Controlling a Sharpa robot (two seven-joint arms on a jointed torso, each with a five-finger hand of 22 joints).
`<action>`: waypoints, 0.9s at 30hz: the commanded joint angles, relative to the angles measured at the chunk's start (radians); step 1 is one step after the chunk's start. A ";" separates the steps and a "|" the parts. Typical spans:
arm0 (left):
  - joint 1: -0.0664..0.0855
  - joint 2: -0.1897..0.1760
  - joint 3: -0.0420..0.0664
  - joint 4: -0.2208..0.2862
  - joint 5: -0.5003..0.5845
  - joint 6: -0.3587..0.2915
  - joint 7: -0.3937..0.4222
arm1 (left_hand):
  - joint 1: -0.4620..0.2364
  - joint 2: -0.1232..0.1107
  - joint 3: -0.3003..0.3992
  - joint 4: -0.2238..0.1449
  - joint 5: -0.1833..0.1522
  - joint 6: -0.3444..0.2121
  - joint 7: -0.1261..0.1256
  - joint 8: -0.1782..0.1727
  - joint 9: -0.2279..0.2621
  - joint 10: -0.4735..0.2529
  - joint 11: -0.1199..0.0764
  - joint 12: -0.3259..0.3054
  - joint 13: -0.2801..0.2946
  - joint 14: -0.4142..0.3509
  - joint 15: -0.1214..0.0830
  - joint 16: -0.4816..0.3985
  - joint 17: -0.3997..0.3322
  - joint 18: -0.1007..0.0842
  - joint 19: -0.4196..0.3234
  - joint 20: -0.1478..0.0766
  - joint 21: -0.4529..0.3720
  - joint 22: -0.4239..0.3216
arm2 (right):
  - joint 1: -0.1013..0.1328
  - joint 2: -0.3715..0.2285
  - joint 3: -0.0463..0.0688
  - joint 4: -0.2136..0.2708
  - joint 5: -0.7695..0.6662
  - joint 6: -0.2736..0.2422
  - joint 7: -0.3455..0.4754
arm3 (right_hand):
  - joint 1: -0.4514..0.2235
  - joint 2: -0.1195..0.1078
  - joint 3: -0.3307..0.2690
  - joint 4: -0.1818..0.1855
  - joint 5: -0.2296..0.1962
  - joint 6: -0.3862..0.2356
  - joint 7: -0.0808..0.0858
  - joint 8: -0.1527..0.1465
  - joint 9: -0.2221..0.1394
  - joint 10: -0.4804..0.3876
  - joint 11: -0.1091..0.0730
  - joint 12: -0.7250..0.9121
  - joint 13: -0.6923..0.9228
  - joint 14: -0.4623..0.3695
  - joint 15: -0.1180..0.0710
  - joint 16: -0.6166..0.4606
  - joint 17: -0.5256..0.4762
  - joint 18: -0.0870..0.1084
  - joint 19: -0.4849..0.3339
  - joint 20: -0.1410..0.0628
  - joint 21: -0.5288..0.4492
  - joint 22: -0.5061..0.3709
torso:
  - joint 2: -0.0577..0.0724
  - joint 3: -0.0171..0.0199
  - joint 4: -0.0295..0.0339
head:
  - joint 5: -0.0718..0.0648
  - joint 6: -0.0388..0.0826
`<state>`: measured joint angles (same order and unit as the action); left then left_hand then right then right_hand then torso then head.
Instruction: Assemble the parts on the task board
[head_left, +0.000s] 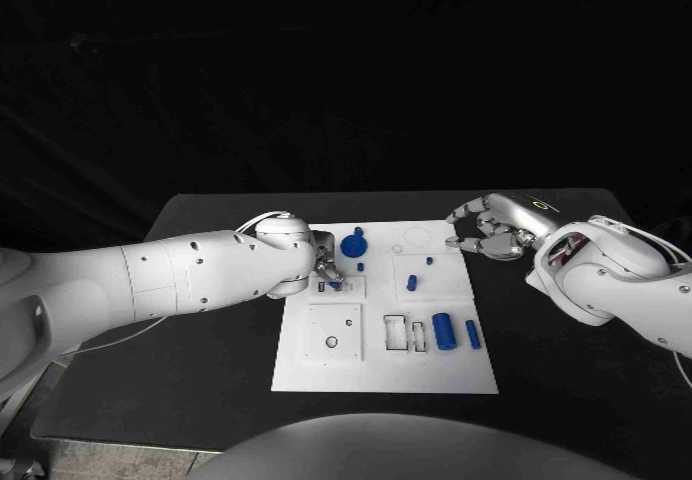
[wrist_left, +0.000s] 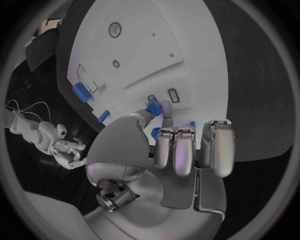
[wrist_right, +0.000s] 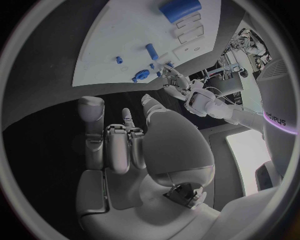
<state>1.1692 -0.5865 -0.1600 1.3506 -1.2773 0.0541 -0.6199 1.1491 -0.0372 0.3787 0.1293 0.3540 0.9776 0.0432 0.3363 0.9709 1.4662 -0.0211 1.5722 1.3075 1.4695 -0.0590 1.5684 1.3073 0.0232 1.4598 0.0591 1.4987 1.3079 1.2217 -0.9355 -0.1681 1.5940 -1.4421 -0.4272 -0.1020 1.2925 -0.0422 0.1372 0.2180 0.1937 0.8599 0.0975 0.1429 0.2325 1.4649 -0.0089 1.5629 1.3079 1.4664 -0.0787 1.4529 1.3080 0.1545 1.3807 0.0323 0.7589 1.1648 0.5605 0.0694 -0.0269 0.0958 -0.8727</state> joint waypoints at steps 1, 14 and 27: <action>-0.008 0.003 -0.004 0.002 0.009 0.013 0.005 | -0.009 -0.001 0.007 0.000 -0.006 -0.003 0.004 -0.004 0.001 0.105 0.010 -0.001 0.263 0.101 0.007 0.002 0.264 0.010 -0.007 0.000 -0.003 0.171 | -0.001 0.000 0.000 -0.002 0.004 0.014 -0.001 | 0.006 0.007 0.003 -0.003 0.004 0.006 0.000 0.003 -0.001 0.092 0.005 -0.007 0.246 0.068 0.008 -0.003 0.061 -0.013 -0.005 0.004 -0.005 -0.002 | 0.000 -0.0001 0.0000 | 0.002 0.000; -0.009 -0.001 -0.004 0.016 0.014 0.018 0.003 | -0.012 0.000 0.008 0.001 -0.008 -0.004 0.005 -0.005 0.002 0.105 0.010 -0.001 0.263 0.101 0.007 0.002 0.264 0.010 -0.009 0.001 -0.005 0.169 | -0.001 0.000 0.000 -0.005 0.007 0.021 -0.006 | 0.009 0.008 0.004 -0.005 0.005 0.007 0.000 0.003 -0.002 0.091 0.006 -0.008 0.245 0.068 0.008 -0.005 0.059 -0.012 -0.006 0.005 -0.008 -0.003 | 0.000 -0.0006 -0.0001 | 0.003 0.000; -0.009 -0.004 -0.004 0.014 0.010 0.020 0.002 | -0.041 0.002 0.003 0.013 -0.108 -0.017 0.014 -0.027 0.015 0.105 0.018 -0.001 0.263 0.101 0.015 0.002 0.264 0.012 -0.017 0.008 -0.012 0.166 | -0.001 -0.001 0.000 -0.007 0.008 0.025 -0.008 | 0.009 0.008 0.004 -0.005 0.005 0.007 0.000 0.003 -0.002 0.091 0.006 -0.008 0.245 0.068 0.008 -0.005 0.059 -0.012 -0.006 0.005 -0.008 -0.003 | 0.000 -0.0003 -0.0002 | 0.006 0.000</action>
<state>1.1655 -0.5905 -0.1601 1.3653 -1.2704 0.0535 -0.6181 1.1135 -0.0339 0.3829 0.1359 0.2557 0.9685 0.0590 0.3122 0.9876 1.4649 -0.0079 1.5722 1.3074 1.4658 -0.0479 1.5684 1.3079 0.0231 1.4470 0.0645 1.4898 1.3076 1.2209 -0.9369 -0.1682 1.5887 -1.4332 -0.4121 -0.1053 1.2964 -0.0383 0.1399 0.2153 0.1936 0.8599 0.0975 0.1429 0.2313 1.4649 -0.0089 1.5593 1.3076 1.4664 -0.0787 1.4529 1.3077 0.1544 1.3807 0.0323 0.7531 1.1625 0.5609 0.0686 -0.0269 0.1005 -0.8727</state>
